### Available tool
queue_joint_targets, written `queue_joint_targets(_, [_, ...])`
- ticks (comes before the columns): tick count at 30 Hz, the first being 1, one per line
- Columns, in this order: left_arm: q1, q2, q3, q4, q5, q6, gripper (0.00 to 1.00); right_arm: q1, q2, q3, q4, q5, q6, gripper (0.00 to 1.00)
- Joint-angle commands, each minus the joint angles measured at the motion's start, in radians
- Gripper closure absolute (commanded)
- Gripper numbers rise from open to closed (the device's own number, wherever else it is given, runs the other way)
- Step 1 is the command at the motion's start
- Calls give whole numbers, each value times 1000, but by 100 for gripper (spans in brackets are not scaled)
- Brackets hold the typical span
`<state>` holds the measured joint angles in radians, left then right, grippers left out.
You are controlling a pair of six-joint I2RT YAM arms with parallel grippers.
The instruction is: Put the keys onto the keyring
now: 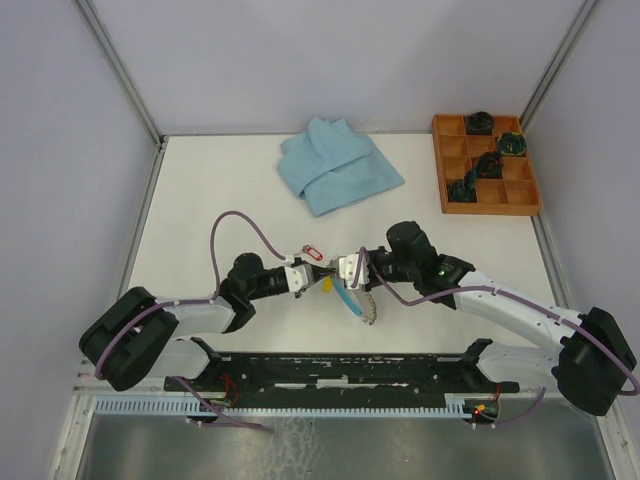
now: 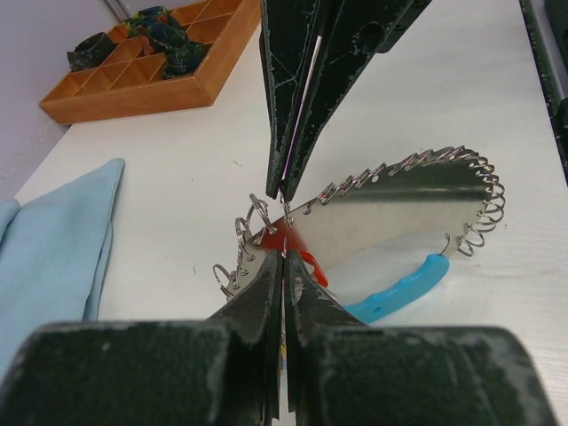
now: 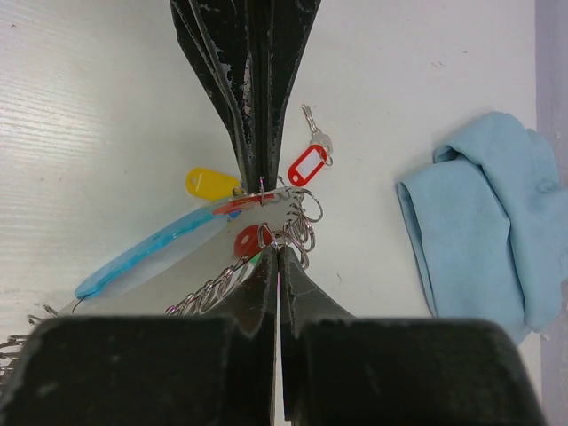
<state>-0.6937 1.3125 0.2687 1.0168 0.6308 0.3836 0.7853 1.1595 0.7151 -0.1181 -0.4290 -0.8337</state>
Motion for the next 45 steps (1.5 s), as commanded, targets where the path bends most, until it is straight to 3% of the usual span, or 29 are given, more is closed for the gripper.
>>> queue_joint_targets(1, [-7, -19, 40, -1, -7, 43, 97, 5, -32, 6, 76, -15, 12, 99])
queue_joint_targets(45, [-13, 2, 68, 9, 3, -27, 97, 5, -24, 6, 102, -11, 64, 99])
